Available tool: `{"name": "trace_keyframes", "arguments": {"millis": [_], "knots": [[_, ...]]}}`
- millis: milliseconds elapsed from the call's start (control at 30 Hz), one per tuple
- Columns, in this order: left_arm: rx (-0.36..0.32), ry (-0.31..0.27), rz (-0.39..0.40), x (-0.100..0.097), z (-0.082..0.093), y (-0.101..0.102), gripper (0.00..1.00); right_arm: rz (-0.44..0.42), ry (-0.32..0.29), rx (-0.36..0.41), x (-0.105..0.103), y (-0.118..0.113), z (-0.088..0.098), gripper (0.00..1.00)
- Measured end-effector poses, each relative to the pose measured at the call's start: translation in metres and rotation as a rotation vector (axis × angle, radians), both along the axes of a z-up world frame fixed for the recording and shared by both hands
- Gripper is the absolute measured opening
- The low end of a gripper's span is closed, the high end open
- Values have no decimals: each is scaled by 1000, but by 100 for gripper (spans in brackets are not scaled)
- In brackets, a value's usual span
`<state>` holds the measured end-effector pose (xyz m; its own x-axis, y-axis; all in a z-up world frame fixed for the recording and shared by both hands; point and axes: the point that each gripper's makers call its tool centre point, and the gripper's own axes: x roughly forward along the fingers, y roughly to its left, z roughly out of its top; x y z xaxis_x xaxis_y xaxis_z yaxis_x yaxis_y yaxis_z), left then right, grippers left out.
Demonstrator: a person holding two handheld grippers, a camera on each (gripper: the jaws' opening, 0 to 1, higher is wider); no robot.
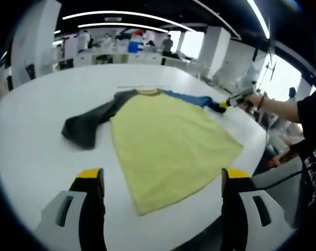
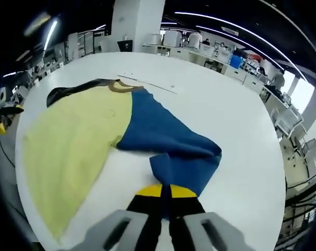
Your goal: Fold the garment on the visible template until the final outline fits inside the template.
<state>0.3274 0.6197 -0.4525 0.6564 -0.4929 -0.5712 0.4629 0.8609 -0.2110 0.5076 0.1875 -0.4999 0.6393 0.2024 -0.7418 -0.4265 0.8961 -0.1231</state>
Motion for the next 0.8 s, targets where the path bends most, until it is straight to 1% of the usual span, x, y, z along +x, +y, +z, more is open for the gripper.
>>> {"name": "trace_keyframes", "arguments": {"millis": [33, 67, 100, 133, 200, 267, 367, 433, 467, 567, 600, 633, 767, 800], "knots": [[1, -2, -2, 0, 1, 0, 89, -11, -9, 12, 1, -2, 4, 0], [4, -6, -5, 1, 1, -1, 90, -41, -23, 20, 2, -3, 11, 0], [5, -9, -6, 1, 2, -1, 90, -53, -28, 19, 3, -6, 14, 0], [5, -11, -7, 2, 2, 0, 90, -59, -32, 10, 8, -15, 15, 0], [3, -15, -6, 3, 3, 0, 92, -78, -34, -5, 11, -26, 19, 0], [4, -18, -11, 3, 3, 0, 92, -101, -36, -17, 8, -34, 22, 0], [10, -17, -13, 2, 4, -1, 93, -136, -39, -31, 11, -50, 26, 0], [12, -24, -15, 2, 5, -1, 94, -168, -41, -33, 9, -59, 29, 0], [13, -26, -17, 2, 5, -1, 95, -181, -42, -32, 5, -59, 31, 0], [21, -34, -24, 3, 6, -1, 94, -202, -41, -45, 11, -75, 31, 0], [29, -40, -26, 3, 8, -1, 95, -209, -37, -53, 1, -71, 33, 0], [38, -46, -31, 4, 9, -2, 95, -220, -37, -61, -1, -74, 34, 0], [64, -59, -47, 5, 11, -1, 96, -239, -39, -76, 1, -84, 34, 0], [67, -70, -51, 6, 12, -1, 96, -251, -36, -87, 3, -89, 33, 0]]}}
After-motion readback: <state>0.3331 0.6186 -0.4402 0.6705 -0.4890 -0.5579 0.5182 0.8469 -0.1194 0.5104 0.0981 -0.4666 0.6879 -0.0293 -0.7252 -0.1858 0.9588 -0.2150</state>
